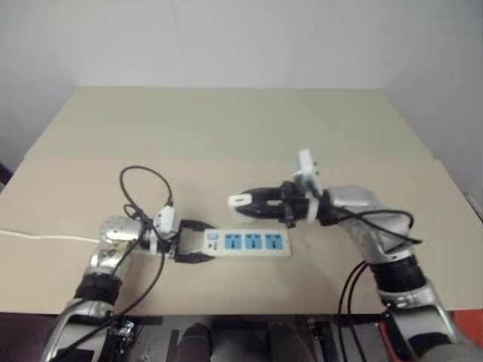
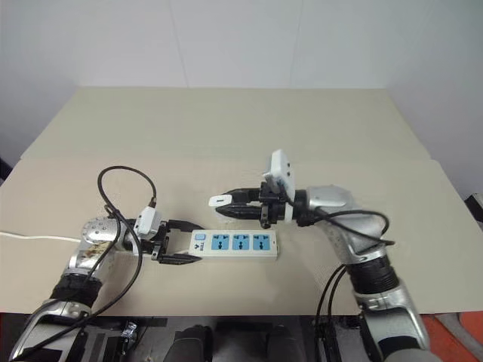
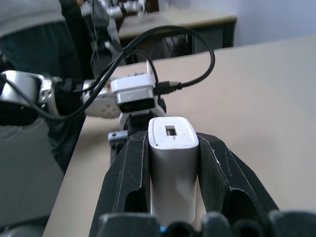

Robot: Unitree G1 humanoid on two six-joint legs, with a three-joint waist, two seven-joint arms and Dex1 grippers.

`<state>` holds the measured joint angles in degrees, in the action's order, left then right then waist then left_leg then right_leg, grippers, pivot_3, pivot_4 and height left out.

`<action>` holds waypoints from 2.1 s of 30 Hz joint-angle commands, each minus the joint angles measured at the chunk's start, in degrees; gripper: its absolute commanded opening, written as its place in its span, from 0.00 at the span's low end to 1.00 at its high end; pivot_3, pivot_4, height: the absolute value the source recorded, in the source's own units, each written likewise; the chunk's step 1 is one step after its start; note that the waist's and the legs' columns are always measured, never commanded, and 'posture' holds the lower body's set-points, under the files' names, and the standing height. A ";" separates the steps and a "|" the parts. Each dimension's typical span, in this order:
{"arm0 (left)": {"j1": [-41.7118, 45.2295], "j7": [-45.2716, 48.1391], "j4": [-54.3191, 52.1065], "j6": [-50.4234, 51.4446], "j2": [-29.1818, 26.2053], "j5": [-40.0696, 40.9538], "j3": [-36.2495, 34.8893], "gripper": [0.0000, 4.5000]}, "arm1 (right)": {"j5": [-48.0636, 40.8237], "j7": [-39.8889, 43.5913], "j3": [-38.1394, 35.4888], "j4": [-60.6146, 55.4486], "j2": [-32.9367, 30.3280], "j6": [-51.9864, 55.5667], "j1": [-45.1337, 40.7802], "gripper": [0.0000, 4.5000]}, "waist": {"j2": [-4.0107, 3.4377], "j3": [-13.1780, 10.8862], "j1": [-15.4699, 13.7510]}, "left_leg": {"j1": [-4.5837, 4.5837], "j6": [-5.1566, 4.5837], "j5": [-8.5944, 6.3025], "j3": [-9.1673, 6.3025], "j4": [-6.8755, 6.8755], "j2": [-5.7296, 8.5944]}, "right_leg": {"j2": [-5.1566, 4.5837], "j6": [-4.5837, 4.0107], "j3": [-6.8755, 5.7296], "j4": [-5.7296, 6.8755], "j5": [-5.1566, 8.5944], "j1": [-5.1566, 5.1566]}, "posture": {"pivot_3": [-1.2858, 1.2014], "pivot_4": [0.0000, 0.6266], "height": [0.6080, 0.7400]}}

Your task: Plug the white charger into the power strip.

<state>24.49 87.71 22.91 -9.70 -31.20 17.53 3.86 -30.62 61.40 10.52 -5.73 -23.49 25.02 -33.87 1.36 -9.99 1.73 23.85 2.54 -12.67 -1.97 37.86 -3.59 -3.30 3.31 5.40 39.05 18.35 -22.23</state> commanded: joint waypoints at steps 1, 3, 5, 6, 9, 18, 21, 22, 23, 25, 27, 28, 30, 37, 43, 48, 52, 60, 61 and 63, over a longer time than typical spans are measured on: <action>-0.96 -1.96 -3.75 1.69 0.18 0.81 0.17 0.72 | 2.11 1.46 -0.14 2.31 1.89 -6.84 0.53 0.25 | 0.00 0.00 -0.12 | 0.00 0.01 0.00 0.00 0.00 -0.01 | 0.00 0.00 -0.02 0.00 0.00 0.00 | 0.52 0.24 1.00; -1.44 -2.44 -3.59 1.64 0.46 0.51 0.39 0.72 | 3.21 3.01 0.44 4.82 4.00 -11.36 1.84 0.25 | 0.00 0.00 -0.22 | -0.01 0.03 0.02 0.00 0.00 0.01 | -0.01 0.00 -0.01 0.01 0.00 0.01 | 0.52 0.24 1.00; -1.71 -2.49 -3.67 1.73 0.45 0.49 0.55 0.72 | 3.46 4.27 0.29 6.60 6.04 -14.94 2.68 0.25 | 0.00 0.00 -0.20 | -0.07 0.03 0.02 0.00 0.00 -0.01 | 0.01 0.00 -0.01 0.01 0.00 0.05 | 0.52 0.24 1.00; -1.80 -2.56 -3.90 1.94 0.35 0.61 0.53 0.72 | 3.55 4.29 -0.06 7.25 6.84 -15.96 2.76 0.25 | 0.00 0.00 -0.20 | -0.07 0.03 0.02 0.00 -0.01 -0.01 | 0.01 0.00 -0.01 0.02 0.00 0.04 | 0.52 0.24 1.00; -1.90 -2.70 -3.98 2.23 -0.13 0.77 0.33 0.72 | 3.99 4.87 -0.50 9.15 7.59 -16.50 2.54 0.25 | 0.00 0.00 -0.23 | -0.07 0.05 0.03 0.00 0.00 0.01 | 0.00 0.00 0.00 0.03 0.00 0.05 | 0.52 0.24 1.00; -2.73 -1.38 -4.61 2.10 -1.07 1.09 0.47 0.72 | 2.02 7.27 -1.85 10.91 8.98 -18.07 5.12 0.25 | 0.00 0.00 -0.11 | -0.09 0.05 0.03 0.00 -0.01 -0.01 | 0.02 0.00 0.00 0.04 0.00 0.05 | 0.52 0.24 1.00; -3.28 -0.75 -4.92 1.88 -1.72 1.08 0.51 0.72 | 2.95 9.06 -1.61 12.16 8.55 -18.88 5.79 0.25 | -0.01 0.00 0.02 | -0.09 0.06 0.03 0.00 -0.01 -0.01 | 0.01 0.00 0.00 0.04 0.00 0.05 | 0.52 0.24 1.00; -3.23 -0.69 -4.62 1.59 -1.89 0.92 0.49 0.72 | 3.18 9.50 -1.47 12.72 8.42 -19.03 5.83 0.25 | -0.01 0.00 0.02 | -0.09 0.06 0.03 0.00 -0.01 0.00 | 0.01 0.00 0.01 0.04 0.00 0.05 | 0.52 0.24 1.00; -3.14 -0.66 -4.27 1.25 -2.01 0.75 0.45 0.72 | 3.33 9.79 -1.41 13.25 8.42 -19.18 5.83 0.25 | -0.01 0.00 0.03 | -0.10 0.06 0.03 0.00 -0.01 -0.01 | 0.01 0.00 0.00 0.05 0.00 0.05 | 0.52 0.24 1.00; -2.92 -0.61 -3.91 0.96 -2.15 0.68 0.35 0.72 | 3.89 10.34 -1.23 14.54 8.74 -20.29 5.78 0.25 | -0.01 0.00 0.13 | -0.12 0.06 0.03 0.00 -0.01 -0.02 | 0.02 0.00 0.00 0.06 0.00 0.06 | 0.52 0.24 1.00; -2.79 -0.60 -3.84 0.94 -2.23 0.76 0.30 0.72 | 4.60 10.87 -0.99 15.81 9.18 -21.86 5.65 0.25 | -0.01 0.00 0.27 | -0.12 0.06 0.03 0.00 -0.01 -0.01 | 0.02 0.00 0.00 0.06 0.00 0.07 | 0.52 0.24 1.00; -2.71 -0.62 -3.74 0.85 -2.27 0.73 0.28 0.72 | 5.02 11.22 -0.94 16.63 9.53 -23.24 5.51 0.25 | -0.01 0.00 0.36 | -0.12 0.06 0.03 0.00 -0.01 -0.01 | 0.02 0.00 0.00 0.06 0.00 0.07 | 0.52 0.24 1.00; -2.55 -0.75 -3.53 0.70 -2.29 0.65 0.27 0.72 | 5.31 11.74 -0.94 17.78 9.98 -24.50 5.13 0.25 | -0.01 0.00 0.48 | -0.12 0.06 0.03 0.00 -0.01 -0.01 | 0.02 0.00 0.00 0.05 0.00 0.07 | 0.52 0.24 1.00; -2.65 -1.24 -3.84 0.70 -2.00 0.65 0.51 0.72 | 5.86 12.28 -1.40 21.46 11.07 -26.17 3.33 0.25 | -0.01 0.00 0.54 | -0.12 0.06 0.03 0.00 -0.01 -0.01 | 0.02 0.00 0.00 0.06 0.00 0.07 | 0.52 0.24 1.00; -3.23 -1.41 -4.51 1.06 -1.74 0.97 0.63 0.72 | 6.15 12.83 -1.21 22.23 11.35 -26.34 3.34 0.25 | -0.01 0.00 0.54 | -0.12 0.06 0.03 0.00 -0.01 -0.01 | 0.01 0.00 0.00 0.06 0.00 0.07 | 0.52 0.24 1.00; -3.08 -1.50 -4.32 0.94 -1.75 0.89 0.61 0.72 | 6.44 13.52 -1.66 23.91 10.73 -26.99 4.04 0.25 | -0.01 0.00 0.54 | -0.13 0.06 0.03 0.00 -0.01 -0.01 | 0.01 0.00 0.00 0.07 0.00 0.07 | 0.52 0.24 1.00; -2.86 -1.42 -3.97 0.73 -1.93 0.81 0.48 0.72 | 7.74 14.46 -1.27 25.79 9.87 -28.35 5.05 0.25 | -0.01 0.00 0.52 | -0.13 0.06 0.03 0.00 -0.01 -0.01 | 0.01 -0.01 0.00 0.07 0.00 0.08 | 0.52 0.24 1.00; -2.38 -1.27 -3.83 0.70 -1.86 0.83 0.72 0.72 | 7.92 14.82 -0.71 24.97 8.41 -26.29 5.07 0.25 | -0.01 0.00 0.44 | -0.15 0.06 0.03 0.00 -0.01 -0.01 | 0.01 0.00 0.00 0.06 0.00 0.11 | 0.52 0.24 1.00; -2.33 -1.27 -3.79 0.64 -1.86 0.78 0.78 0.72 | 8.19 15.49 -0.49 25.53 8.25 -27.02 4.74 0.25 | -0.01 0.00 0.42 | -0.15 0.06 0.03 0.00 -0.01 0.00 | 0.01 0.00 0.00 0.06 0.00 0.11 | 0.52 0.24 1.00; -2.25 -1.29 -3.75 0.58 -1.86 0.72 0.88 0.72 | 8.56 16.60 -0.22 26.37 8.06 -28.40 4.19 0.25 | -0.01 0.00 0.40 | -0.15 0.06 0.03 0.00 -0.01 0.00 | 0.01 0.00 0.00 0.06 0.00 0.11 | 0.52 0.24 1.00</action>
<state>21.86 86.09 19.70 -8.63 -32.69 18.31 4.54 -23.14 76.22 10.29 19.84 -14.23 -2.18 -29.60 1.35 -9.99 2.13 23.69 2.60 -12.64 -1.96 37.85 -3.59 -3.29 3.31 5.40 39.11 18.35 -22.12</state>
